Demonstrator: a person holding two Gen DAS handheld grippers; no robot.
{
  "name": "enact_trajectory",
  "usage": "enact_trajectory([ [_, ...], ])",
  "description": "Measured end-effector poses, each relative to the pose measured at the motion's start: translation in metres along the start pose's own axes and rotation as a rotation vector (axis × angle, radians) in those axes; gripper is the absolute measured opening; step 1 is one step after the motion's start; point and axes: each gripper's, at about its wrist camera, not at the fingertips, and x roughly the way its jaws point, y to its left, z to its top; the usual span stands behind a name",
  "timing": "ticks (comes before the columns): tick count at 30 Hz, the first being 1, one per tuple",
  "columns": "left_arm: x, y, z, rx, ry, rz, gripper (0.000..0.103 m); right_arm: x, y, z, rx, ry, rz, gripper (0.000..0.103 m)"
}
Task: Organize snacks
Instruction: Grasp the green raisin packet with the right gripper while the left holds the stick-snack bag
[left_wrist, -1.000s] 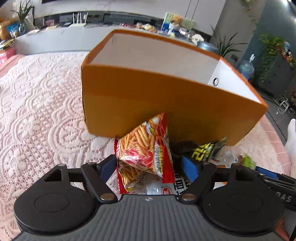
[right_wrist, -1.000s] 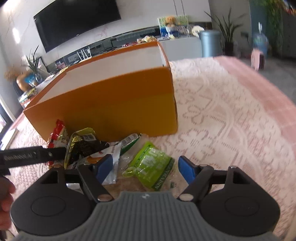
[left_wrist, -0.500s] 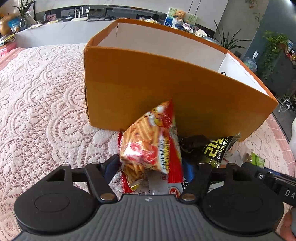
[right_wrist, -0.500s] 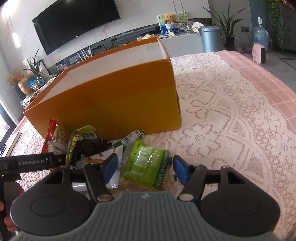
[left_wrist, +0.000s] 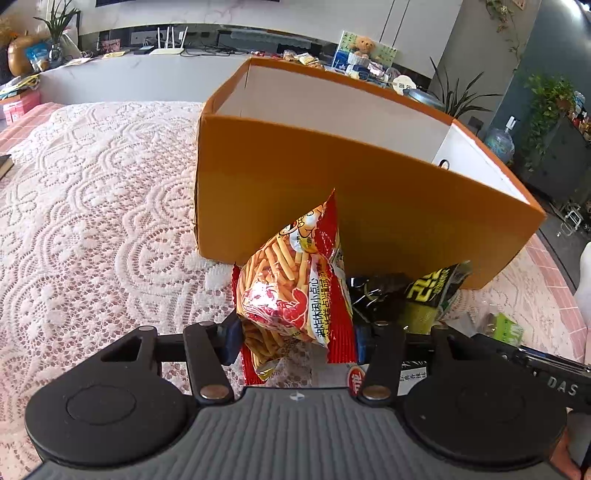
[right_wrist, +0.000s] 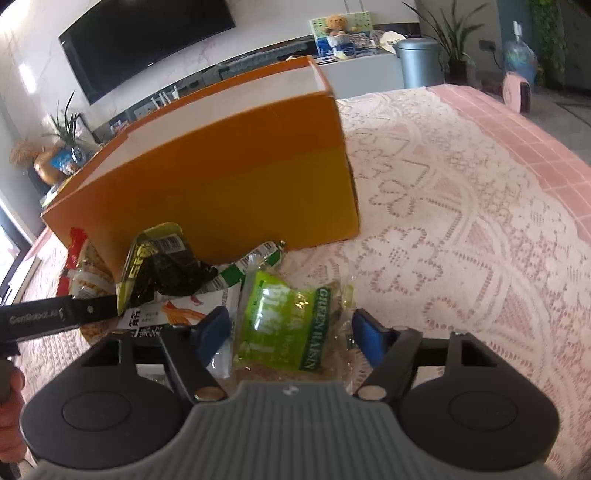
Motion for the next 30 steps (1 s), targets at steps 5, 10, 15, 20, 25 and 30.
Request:
enact_trajectory([
  [5, -0.014, 0.000, -0.003, 0.011, -0.011, -0.004, 0.061, -0.007, 0.005, 0.000, -0.050, -0.030, 0.001, 0.055],
  [10, -0.031, -0.003, -0.010, 0.037, -0.028, -0.014, 0.061, -0.014, 0.009, -0.002, -0.077, -0.052, -0.002, 0.048],
  [15, -0.043, -0.013, -0.009, 0.039, -0.035, -0.019, 0.061, -0.025, 0.007, 0.000, -0.071, -0.072, 0.007, 0.043],
  [20, -0.053, -0.018, -0.008, 0.057, -0.036, -0.022, 0.061, -0.036, 0.001, 0.000, -0.052, -0.056, 0.014, 0.042],
  [25, -0.050, -0.027, -0.013, 0.079, -0.003, -0.033, 0.061, -0.041, -0.007, -0.008, -0.016, 0.012, 0.037, 0.049],
  [30, -0.047, -0.037, -0.018, 0.109, 0.018, -0.037, 0.061, -0.043, -0.017, -0.016, 0.037, 0.036, 0.046, 0.056],
])
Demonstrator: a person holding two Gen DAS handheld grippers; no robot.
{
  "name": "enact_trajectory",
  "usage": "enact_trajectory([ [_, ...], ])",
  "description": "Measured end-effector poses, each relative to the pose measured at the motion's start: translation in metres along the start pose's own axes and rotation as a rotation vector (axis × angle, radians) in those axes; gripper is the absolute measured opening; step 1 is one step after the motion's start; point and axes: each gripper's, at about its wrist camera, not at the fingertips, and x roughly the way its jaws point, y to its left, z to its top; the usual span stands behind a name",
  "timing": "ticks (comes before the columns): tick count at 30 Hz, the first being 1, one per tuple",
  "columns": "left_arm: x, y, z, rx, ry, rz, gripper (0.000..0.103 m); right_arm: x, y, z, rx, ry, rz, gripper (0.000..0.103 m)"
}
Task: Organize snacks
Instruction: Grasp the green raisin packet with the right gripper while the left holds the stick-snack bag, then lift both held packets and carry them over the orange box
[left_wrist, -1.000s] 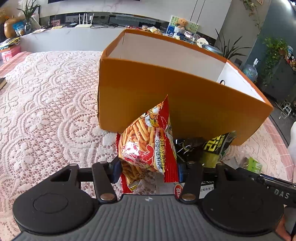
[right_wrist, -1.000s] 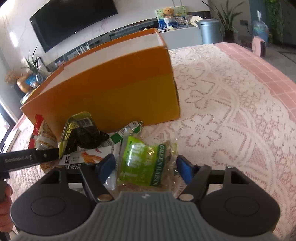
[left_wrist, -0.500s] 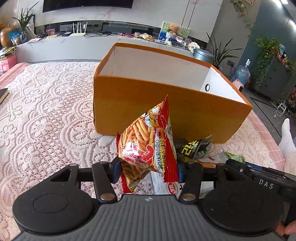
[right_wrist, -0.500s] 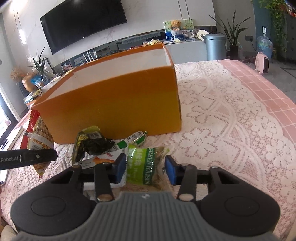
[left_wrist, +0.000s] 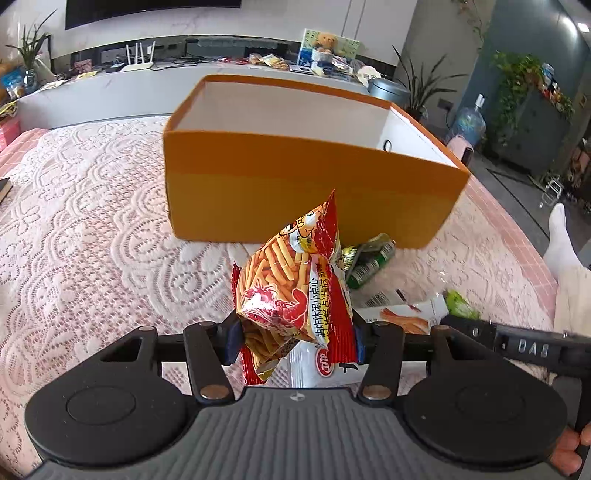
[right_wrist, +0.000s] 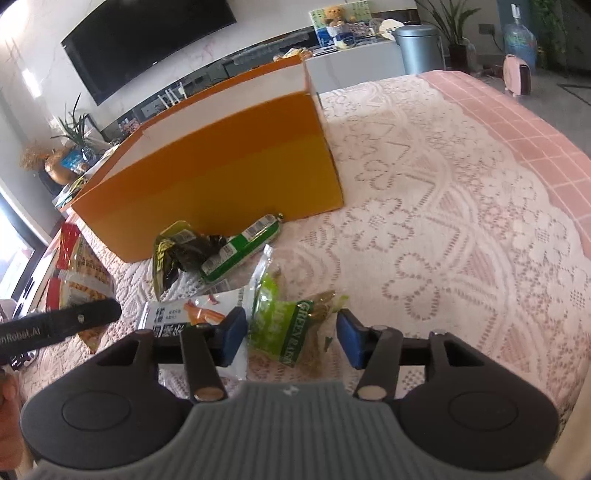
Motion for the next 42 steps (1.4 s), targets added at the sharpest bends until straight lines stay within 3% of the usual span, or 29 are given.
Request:
enact_trajectory([
  [10, 0.003, -0.003, -0.005, 0.012, 0.013, -0.001, 0.061, -0.005, -0.034, 0.005, 0.233, -0.016, 0.056, 0.056],
  [17, 0.009, -0.004, -0.003, 0.018, 0.029, -0.001, 0.061, 0.006, -0.017, 0.004, 0.131, 0.013, 0.040, 0.055],
  [25, 0.005, 0.000, -0.001, 0.000, 0.015, 0.000, 0.061, 0.006, -0.013, 0.001, 0.095, 0.009, 0.013, 0.045],
  [33, -0.012, 0.002, 0.006, -0.017, -0.042, -0.009, 0.061, -0.016, -0.002, 0.006, -0.007, -0.111, -0.087, 0.044],
  [42, -0.034, 0.001, 0.026, -0.006, -0.116, -0.021, 0.061, -0.051, 0.023, 0.018, -0.109, -0.219, -0.074, 0.044],
])
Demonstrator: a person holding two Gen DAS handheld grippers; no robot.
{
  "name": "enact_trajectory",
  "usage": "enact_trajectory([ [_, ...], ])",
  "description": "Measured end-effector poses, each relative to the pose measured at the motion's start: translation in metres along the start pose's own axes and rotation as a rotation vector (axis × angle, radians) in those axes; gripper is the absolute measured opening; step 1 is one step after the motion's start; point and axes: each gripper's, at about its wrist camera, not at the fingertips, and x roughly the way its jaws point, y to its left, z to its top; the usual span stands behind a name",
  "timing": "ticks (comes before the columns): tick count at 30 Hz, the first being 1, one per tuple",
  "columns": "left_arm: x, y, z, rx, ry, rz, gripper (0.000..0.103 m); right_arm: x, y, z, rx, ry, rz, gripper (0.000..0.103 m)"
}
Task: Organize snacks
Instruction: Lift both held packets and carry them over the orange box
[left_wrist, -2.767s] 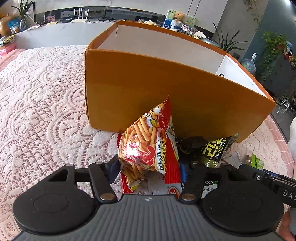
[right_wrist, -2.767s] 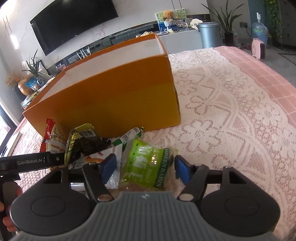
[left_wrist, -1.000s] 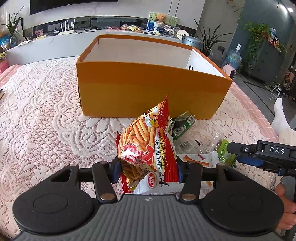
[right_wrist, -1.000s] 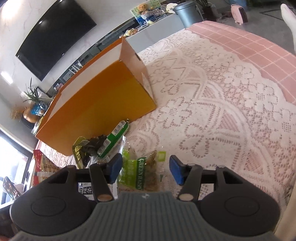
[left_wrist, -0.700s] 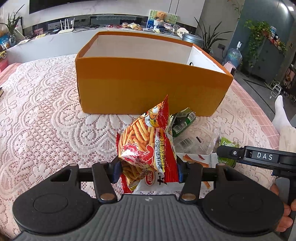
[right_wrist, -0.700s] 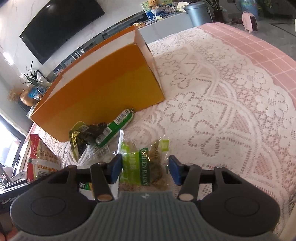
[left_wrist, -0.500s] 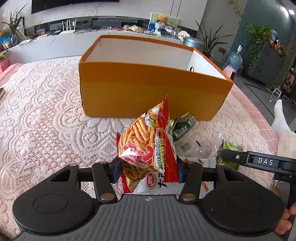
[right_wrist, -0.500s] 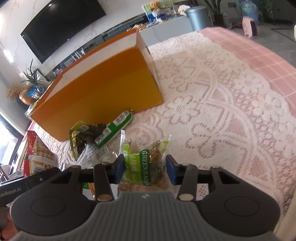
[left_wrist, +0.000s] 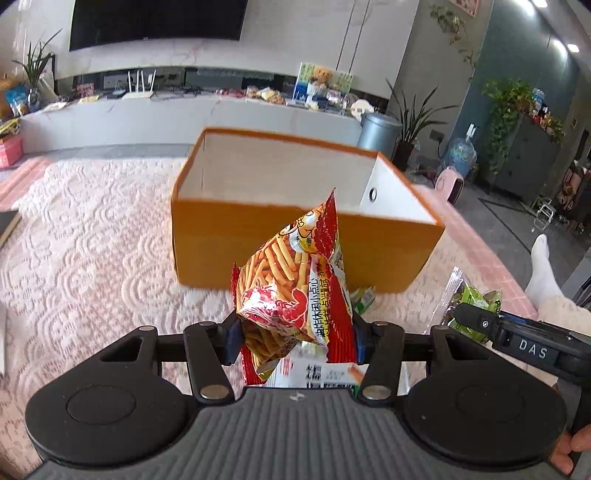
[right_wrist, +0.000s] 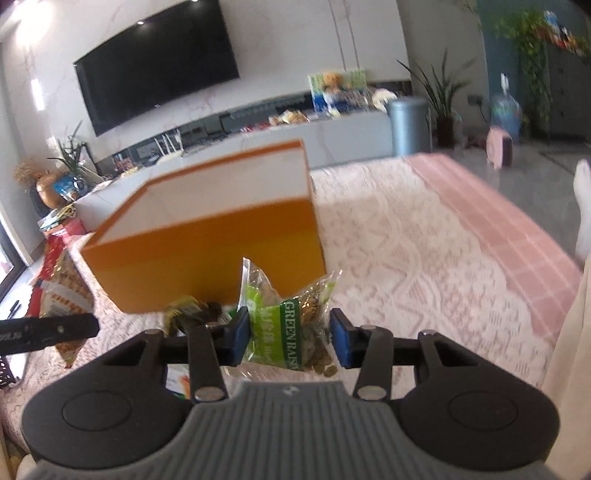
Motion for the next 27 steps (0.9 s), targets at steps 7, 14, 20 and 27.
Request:
enact_trajectory([
  [7, -0.002, -0.010, 0.029, 0.043, -0.043, -0.001, 0.061, -0.010, 0.023, 0.032, -0.097, -0.054, 0.052, 0.044],
  [14, 0.007, -0.006, 0.064, 0.043, -0.058, -0.009, 0.061, 0.000, 0.040, 0.078, -0.171, -0.090, 0.089, 0.044],
  [20, 0.021, -0.006, 0.088, 0.050, -0.080, 0.000, 0.061, 0.022, 0.052, 0.110, -0.209, -0.091, 0.105, 0.044],
  [27, 0.050, -0.003, 0.097, 0.058, -0.047, 0.005, 0.061, 0.062, 0.067, 0.128, -0.254, -0.046, 0.090, 0.043],
])
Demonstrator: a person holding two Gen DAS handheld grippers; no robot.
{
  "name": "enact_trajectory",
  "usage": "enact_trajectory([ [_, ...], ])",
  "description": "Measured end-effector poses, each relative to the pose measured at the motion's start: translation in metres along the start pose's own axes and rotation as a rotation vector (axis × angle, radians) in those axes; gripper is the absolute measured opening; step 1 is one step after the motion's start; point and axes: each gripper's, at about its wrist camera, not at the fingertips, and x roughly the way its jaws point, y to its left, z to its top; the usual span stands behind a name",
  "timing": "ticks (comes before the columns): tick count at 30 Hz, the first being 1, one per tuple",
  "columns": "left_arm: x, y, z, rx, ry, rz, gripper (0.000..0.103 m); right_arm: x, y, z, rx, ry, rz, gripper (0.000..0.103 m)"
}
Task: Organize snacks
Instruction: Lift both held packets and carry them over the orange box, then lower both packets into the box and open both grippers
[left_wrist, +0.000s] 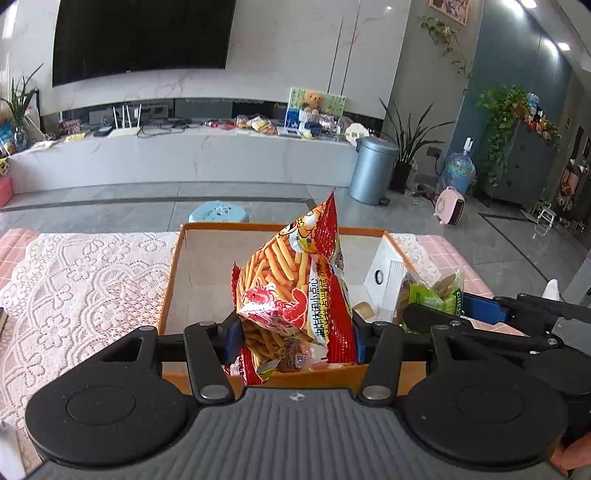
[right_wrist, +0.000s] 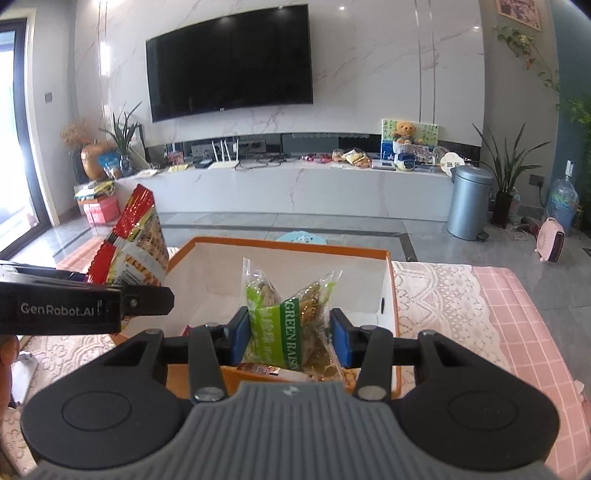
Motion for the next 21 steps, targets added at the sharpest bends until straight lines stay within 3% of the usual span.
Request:
enact_trajectory([
  [13, 0.061, 0.026, 0.000, -0.039, 0.137, 0.004, 0.060, 0.084, 0.000, 0.000, -0.014, 0.201, -0.036, 0.043],
  [21, 0.092, 0.025, 0.005, 0.038, 0.225, 0.038, 0.061, 0.122, 0.007, -0.006, -0.065, 0.314, -0.071, 0.044],
])
